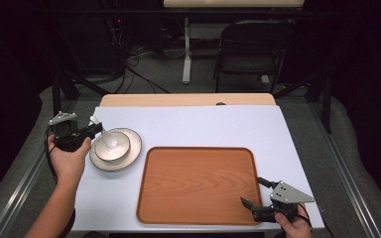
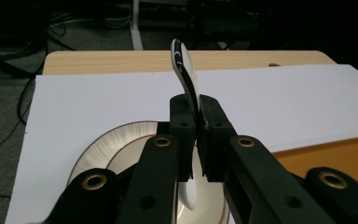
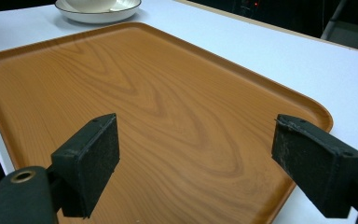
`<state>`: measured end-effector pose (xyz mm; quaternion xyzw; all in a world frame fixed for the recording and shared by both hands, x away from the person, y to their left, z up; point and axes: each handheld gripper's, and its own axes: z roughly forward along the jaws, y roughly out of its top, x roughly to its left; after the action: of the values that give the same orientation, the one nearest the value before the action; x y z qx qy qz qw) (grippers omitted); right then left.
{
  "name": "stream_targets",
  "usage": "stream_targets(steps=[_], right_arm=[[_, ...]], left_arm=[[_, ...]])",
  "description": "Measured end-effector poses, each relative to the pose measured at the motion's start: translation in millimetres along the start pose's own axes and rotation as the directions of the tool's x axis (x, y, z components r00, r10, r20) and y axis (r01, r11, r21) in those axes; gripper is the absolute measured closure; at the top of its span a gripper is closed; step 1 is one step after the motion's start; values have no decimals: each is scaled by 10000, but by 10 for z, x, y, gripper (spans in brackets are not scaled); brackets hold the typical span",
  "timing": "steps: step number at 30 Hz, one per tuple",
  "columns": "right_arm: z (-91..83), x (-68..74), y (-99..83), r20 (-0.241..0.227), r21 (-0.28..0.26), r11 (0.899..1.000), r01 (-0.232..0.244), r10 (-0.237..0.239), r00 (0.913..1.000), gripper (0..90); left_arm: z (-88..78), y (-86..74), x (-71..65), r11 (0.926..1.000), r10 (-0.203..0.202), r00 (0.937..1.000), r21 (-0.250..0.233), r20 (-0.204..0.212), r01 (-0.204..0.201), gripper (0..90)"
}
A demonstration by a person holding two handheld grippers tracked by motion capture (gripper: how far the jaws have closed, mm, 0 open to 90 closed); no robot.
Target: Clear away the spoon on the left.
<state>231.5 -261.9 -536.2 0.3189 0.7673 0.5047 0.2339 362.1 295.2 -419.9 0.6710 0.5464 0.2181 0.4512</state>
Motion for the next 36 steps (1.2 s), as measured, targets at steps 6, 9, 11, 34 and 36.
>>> stream_targets(steps=[6,9,11,34,36], right_arm=[[-1,1,0,10,-8,10000,-10,10,10000,144],[0,-1,0,5,13,10000,-3,3,10000,144],[1,1,0,12,7,10000,4,-4,10000,144],[6,0,0,2,42,10000,-23,23,10000,144],[5,-2,0,13,36,10000,-32,32,10000,144]], left_arm=[[-40,5,-75,9982,403,9984,422,408,-421,857],[-64,7,-122,9949,692,9955,689,654,-736,857],[-80,6,-165,9930,823,9933,780,817,-887,857],[-91,-157,-553,9635,1710,9562,1625,2375,-2127,857],[-82,-182,-573,9609,1748,9529,1680,2477,-2199,857]])
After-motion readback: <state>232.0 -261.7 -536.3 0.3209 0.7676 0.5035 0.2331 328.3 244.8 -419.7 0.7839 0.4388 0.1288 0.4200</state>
